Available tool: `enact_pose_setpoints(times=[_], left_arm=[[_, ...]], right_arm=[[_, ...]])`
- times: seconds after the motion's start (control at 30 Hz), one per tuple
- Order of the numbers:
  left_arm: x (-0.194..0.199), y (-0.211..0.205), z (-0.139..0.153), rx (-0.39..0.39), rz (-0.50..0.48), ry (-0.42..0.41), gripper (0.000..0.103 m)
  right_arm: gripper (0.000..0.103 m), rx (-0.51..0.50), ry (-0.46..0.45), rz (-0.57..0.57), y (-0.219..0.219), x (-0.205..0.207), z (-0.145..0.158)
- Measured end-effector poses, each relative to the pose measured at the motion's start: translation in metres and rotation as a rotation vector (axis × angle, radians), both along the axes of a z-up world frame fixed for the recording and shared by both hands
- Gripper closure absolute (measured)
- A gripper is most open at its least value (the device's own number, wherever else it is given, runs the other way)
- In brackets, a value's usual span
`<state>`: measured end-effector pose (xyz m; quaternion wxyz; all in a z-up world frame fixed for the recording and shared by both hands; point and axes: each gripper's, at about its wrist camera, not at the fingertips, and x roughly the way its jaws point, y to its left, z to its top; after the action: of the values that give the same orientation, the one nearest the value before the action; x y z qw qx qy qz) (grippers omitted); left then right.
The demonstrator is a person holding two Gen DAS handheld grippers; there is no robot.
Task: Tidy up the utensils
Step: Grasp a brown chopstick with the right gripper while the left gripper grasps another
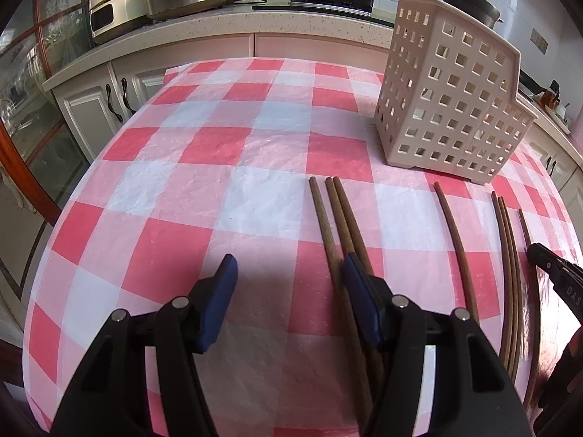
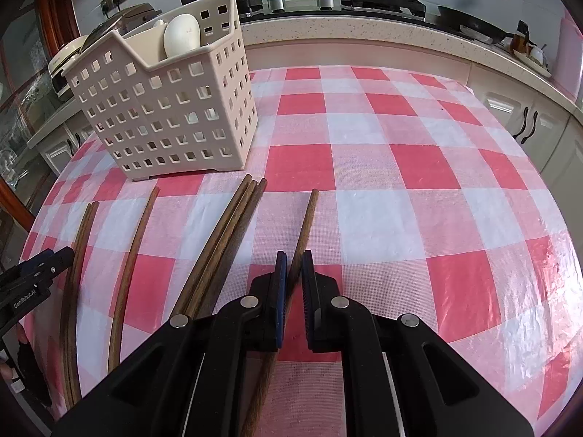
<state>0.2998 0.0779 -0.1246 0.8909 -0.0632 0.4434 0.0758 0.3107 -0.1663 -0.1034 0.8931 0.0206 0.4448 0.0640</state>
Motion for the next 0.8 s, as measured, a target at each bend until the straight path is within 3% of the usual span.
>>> enact_pose_setpoints(times=[0.13,0.5,0.63,0.73,0.8], left_arm=[[0.003,-0.008,-0.002,0.046,-0.012,-0.006,0.056],[0.003,-0.002,-0.002,0.054,-0.012,-0.035,0.070],[0.004,0.001,-0.002,0.056,-0.005,-0.035,0.079],[0.004,0.004,-0.002,0.064,-0.008,-0.036,0.093],[0.004,0.007,-0.002,0.043,-0.011,-0.039,0.094]], right_arm=[[0.094,-0.005,-0.001,-0.001,0.001,0.001,0.000],[0.094,-0.036,-0.021,-0.004,0.005,-0.001,-0.001],[0.094,-0.055,-0.033,-0.006,0.008,-0.003,-0.001],[0.095,-0.045,-0.035,-0.013,0.006,-0.004,-0.001],[0.096,-0.017,-0.040,-0.025,0.002,-0.005,0.001]])
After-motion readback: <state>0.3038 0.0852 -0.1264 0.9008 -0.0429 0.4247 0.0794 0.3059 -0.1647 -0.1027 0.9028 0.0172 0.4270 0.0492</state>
